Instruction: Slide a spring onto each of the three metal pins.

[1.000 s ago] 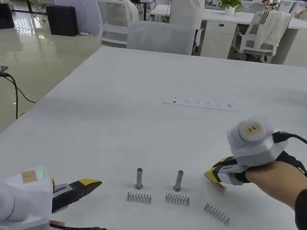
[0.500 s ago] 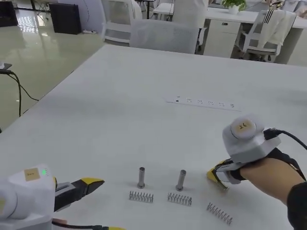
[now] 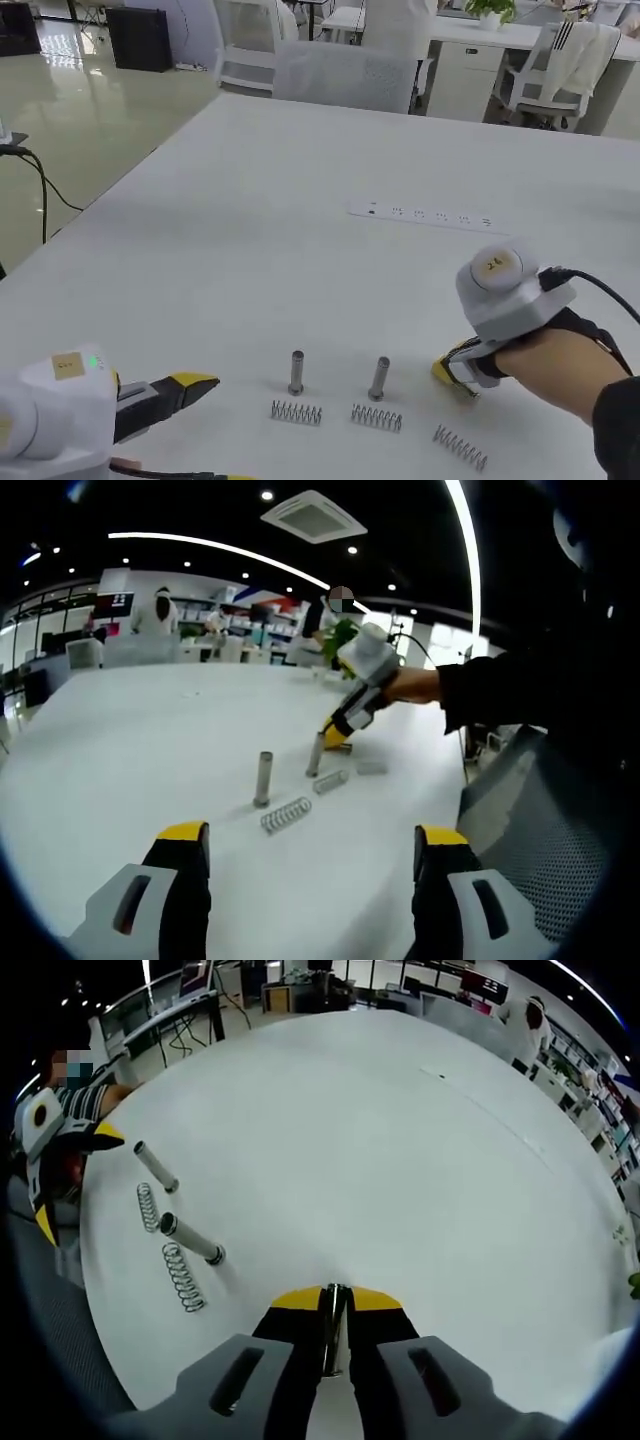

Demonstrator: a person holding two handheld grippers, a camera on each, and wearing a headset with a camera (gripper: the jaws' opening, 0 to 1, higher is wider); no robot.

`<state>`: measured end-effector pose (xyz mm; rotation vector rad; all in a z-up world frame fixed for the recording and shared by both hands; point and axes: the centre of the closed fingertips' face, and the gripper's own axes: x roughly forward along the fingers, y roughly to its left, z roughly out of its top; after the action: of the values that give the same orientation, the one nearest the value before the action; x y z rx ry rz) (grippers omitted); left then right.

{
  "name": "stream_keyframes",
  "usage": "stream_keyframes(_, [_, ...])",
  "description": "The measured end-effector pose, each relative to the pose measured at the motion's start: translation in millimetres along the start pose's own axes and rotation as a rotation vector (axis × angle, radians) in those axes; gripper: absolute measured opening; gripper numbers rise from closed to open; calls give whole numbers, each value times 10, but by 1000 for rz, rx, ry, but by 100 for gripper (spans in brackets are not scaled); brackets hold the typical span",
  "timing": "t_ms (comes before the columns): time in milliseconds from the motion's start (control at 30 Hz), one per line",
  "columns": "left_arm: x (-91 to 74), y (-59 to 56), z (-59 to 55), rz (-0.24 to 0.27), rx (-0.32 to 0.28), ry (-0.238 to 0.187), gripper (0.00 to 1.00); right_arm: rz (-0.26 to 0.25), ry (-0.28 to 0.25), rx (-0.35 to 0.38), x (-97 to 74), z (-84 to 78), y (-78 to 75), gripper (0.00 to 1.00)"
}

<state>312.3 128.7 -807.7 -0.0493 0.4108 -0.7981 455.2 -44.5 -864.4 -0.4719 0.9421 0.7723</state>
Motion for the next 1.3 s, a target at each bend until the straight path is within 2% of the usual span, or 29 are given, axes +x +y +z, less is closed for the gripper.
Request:
stream_keyframes(233, [1,-6,-6,-3,2,4,80,1,39,34,17,1,-3,5])
stream_keyframes(367, [-7,-12,4,-2,6,2,80,3,6,65,1,-9,-5,5])
stream_keyframes(467, [-18,-20,22,-2,9,-3,80,9,0,78,-51,-30,37,5])
stream_keyframes(700, [-20,-22,32,-2,12,-8,79,-6,-57,63,-316,36,89,5])
stream_keyframes(1000, [-18,-34,35,-7,17,-7,79,-16,-104,67,-515,-2,134,5])
stream_keyframes(1300, [-19,-50,36,-8,22,-3,79,-20,-114,70,-591,-78,158,5])
